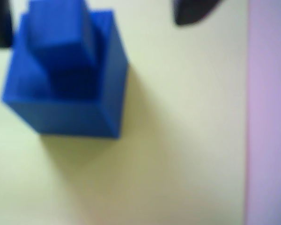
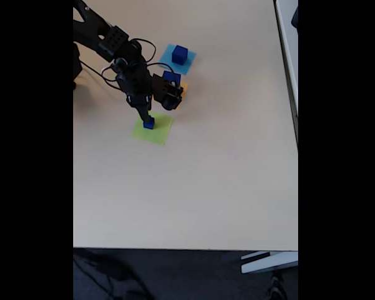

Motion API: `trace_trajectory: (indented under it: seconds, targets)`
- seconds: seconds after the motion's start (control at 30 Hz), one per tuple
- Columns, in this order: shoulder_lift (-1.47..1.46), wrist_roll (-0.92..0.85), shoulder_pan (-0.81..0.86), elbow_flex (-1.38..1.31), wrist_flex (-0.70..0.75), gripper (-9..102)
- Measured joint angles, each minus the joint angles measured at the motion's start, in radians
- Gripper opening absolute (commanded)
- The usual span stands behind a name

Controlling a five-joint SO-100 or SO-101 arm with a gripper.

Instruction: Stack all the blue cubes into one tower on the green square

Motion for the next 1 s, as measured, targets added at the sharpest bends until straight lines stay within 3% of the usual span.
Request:
trace_trajectory:
  seconds: [1.0]
  targets:
    - [-0.044, -0.044, 0.035, -0.052, 0.017, 17]
